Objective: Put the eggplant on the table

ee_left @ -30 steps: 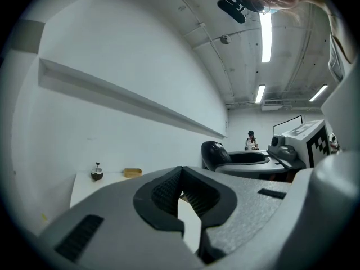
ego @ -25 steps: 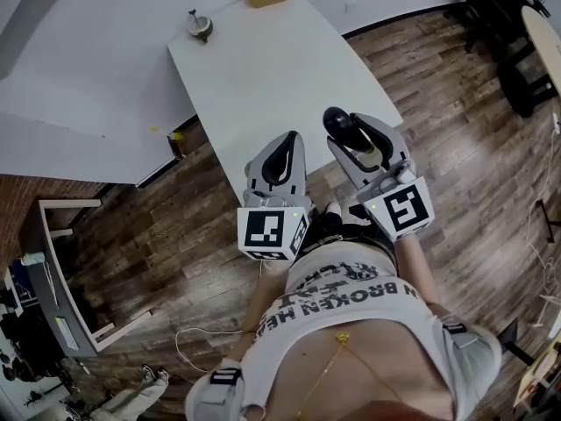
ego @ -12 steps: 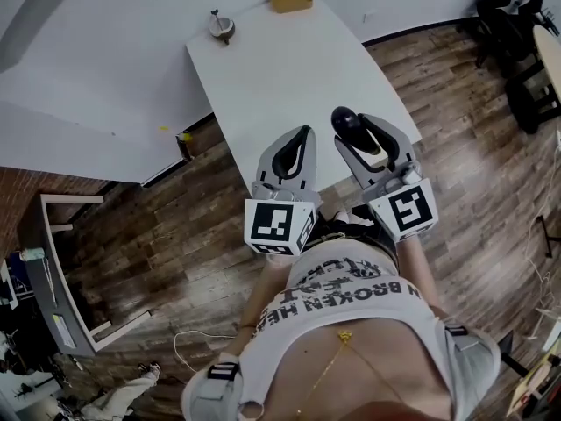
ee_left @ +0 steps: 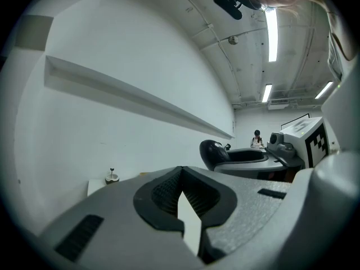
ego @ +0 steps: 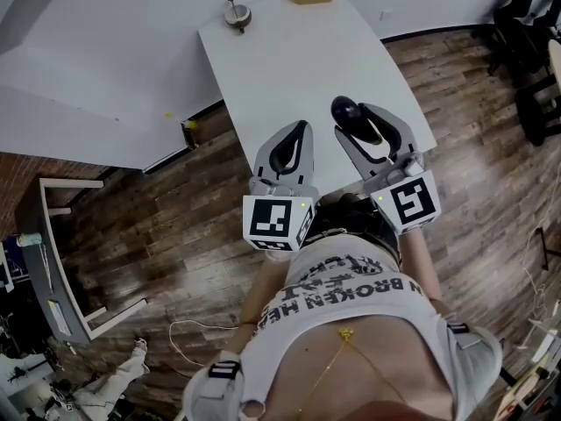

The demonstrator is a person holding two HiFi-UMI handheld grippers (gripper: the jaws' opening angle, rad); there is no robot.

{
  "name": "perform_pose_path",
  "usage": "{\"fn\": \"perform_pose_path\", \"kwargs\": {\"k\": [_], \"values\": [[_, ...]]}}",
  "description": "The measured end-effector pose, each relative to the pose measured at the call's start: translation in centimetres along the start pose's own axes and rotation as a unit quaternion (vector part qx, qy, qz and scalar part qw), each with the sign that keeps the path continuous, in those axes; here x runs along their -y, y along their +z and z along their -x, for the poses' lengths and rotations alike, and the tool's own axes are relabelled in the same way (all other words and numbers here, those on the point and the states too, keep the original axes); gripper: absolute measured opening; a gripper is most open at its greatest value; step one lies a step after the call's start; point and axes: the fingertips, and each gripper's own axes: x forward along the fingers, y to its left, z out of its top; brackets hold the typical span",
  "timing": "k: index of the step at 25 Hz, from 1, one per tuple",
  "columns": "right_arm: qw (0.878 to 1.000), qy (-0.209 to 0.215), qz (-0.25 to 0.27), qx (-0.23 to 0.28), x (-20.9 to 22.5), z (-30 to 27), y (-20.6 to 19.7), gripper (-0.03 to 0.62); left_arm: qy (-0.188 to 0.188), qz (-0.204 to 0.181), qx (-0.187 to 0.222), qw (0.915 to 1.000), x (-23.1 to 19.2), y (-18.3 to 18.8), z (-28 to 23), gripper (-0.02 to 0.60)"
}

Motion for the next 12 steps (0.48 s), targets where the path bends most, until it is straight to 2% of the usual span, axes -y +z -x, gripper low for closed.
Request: {"fn": "perform_pose_path", "kwargs": {"k": [5, 12], "values": [[1.0, 0.024, 0.0, 0.002, 1.4, -0.6, -0.6, 0.207, 0.022, 0.001, -0.003, 0.9998, 0.0, -0.1, -1.5, -0.002], [0.997, 0.073, 0.006, 0.001, 5.5, -1.3, -1.1, 0.207, 0.068, 0.004, 0.0, 0.9977, 1.4, 0.5, -5.5, -0.002]]}}
